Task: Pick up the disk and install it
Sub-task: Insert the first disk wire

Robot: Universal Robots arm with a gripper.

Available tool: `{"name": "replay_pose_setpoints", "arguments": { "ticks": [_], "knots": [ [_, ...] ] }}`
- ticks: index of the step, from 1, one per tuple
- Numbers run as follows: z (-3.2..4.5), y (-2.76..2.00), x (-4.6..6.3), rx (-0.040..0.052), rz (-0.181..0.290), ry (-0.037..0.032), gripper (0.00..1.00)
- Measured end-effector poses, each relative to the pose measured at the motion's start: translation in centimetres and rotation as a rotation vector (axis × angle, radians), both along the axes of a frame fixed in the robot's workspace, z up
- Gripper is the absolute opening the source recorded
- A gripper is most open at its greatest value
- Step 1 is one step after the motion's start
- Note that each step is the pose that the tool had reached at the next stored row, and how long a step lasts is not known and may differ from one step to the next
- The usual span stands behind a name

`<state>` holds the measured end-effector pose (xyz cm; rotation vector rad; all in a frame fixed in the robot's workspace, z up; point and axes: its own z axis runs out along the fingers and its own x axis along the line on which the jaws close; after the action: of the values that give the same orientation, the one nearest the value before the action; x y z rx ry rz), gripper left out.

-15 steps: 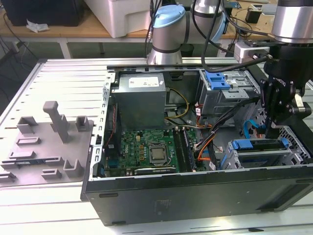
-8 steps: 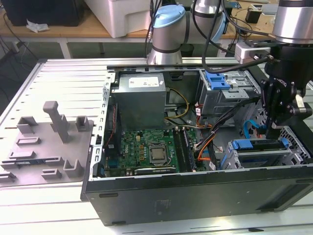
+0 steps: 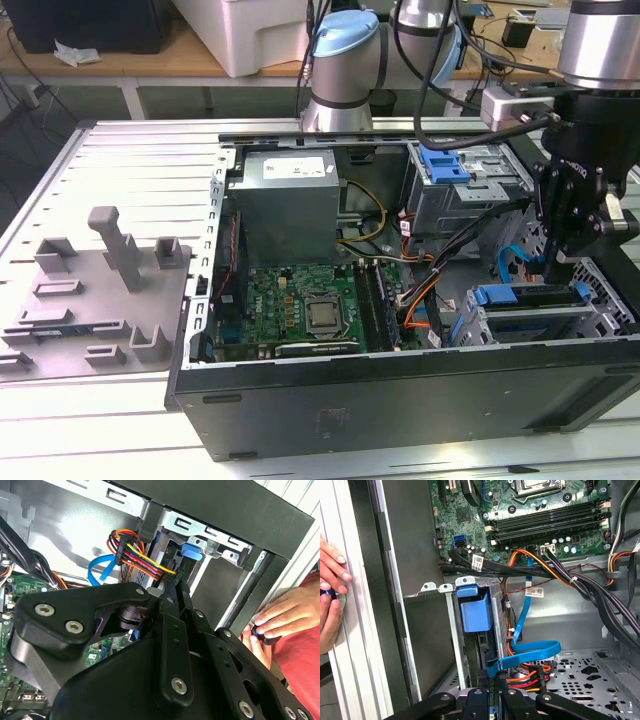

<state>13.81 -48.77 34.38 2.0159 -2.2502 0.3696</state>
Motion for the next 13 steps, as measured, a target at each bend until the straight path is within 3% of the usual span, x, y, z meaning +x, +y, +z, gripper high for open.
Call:
{"name": "replay_pose_setpoints", "arguments": {
  "ticks": [13],
  "knots": [
    [-0.07,0.00,-0.10,0.0001,0.002,0.0000,0.17]
  ]
}}
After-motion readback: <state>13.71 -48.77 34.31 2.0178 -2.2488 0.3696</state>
